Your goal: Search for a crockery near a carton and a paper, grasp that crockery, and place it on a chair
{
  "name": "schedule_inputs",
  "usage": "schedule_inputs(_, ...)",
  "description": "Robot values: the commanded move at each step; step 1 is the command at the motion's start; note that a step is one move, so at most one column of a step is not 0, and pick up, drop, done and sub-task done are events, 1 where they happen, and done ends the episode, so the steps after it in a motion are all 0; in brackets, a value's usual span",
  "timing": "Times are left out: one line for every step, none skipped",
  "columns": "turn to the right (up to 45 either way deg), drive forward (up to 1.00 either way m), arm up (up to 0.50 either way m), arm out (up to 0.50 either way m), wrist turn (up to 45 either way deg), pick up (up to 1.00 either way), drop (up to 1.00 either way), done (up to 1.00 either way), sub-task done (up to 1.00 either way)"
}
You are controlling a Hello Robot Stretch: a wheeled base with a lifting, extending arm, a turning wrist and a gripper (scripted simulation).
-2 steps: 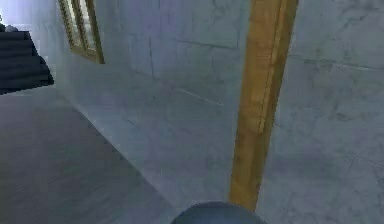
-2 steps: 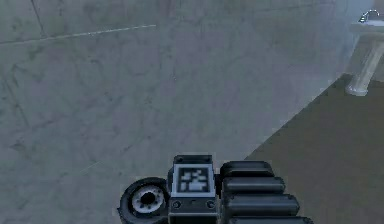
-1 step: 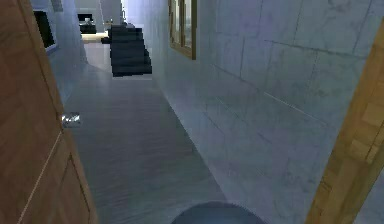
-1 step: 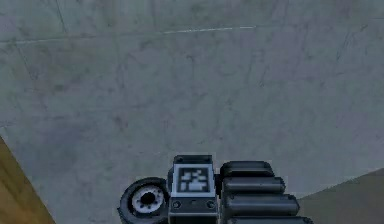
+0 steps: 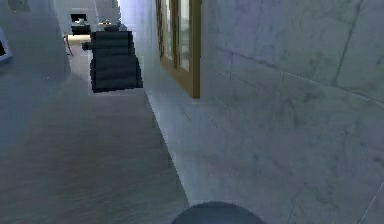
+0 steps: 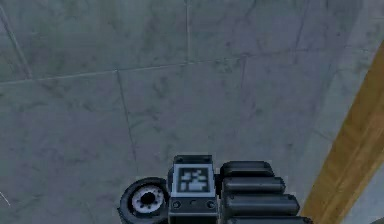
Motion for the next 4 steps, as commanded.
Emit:
schedule_inputs(-36.0,0.00,0.00,0.00,0.0,0.00,0.00,0.00,0.00)
schedule_inputs(0.0,0.05,0.00,0.00,0.0,0.00,0.00,0.00,0.00)
schedule_inputs(15.0,0.00,0.00,0.00,0.0,0.00,0.00,0.00,0.00)
schedule_inputs(0.0,0.45,0.00,0.00,0.0,0.00,0.00,0.00,0.00)
